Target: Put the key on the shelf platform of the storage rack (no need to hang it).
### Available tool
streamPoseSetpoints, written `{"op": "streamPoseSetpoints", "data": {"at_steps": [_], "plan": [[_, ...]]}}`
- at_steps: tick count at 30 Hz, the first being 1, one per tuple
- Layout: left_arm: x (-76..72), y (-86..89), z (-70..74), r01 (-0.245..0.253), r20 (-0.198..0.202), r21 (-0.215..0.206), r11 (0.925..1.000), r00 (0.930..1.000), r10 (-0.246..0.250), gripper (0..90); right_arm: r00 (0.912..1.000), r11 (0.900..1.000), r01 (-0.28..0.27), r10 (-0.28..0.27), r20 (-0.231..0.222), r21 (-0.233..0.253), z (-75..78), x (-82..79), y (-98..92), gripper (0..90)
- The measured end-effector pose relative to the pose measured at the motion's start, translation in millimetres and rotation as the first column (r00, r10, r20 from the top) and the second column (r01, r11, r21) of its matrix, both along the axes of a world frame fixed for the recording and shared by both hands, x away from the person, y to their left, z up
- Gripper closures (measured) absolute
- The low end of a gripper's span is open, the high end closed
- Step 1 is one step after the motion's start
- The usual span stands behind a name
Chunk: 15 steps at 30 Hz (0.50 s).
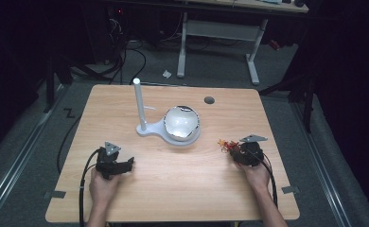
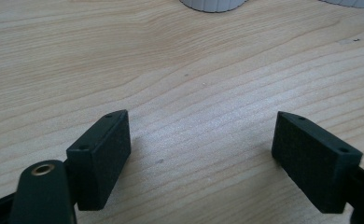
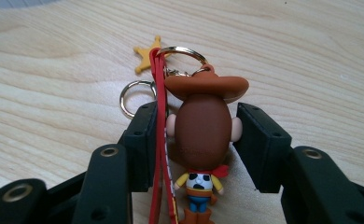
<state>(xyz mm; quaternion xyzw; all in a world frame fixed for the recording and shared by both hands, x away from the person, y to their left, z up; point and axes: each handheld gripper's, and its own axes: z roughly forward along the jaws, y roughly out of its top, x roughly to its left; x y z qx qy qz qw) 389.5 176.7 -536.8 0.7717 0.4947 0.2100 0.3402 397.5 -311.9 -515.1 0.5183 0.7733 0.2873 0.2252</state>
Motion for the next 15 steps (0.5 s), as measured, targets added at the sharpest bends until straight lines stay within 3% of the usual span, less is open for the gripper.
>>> {"op": "streamPoseSetpoints", "data": {"at_steps": [15], "plan": [[0.0, -0.1, 0.0, 0.0, 0.0, 0.001, 1.0, 1.0, 0.0, 19.8, 0.9974, 0.997, -0.039, 0.035, 0.062, 0.068, 27.7, -15.0, -8.7, 51.9]]}}
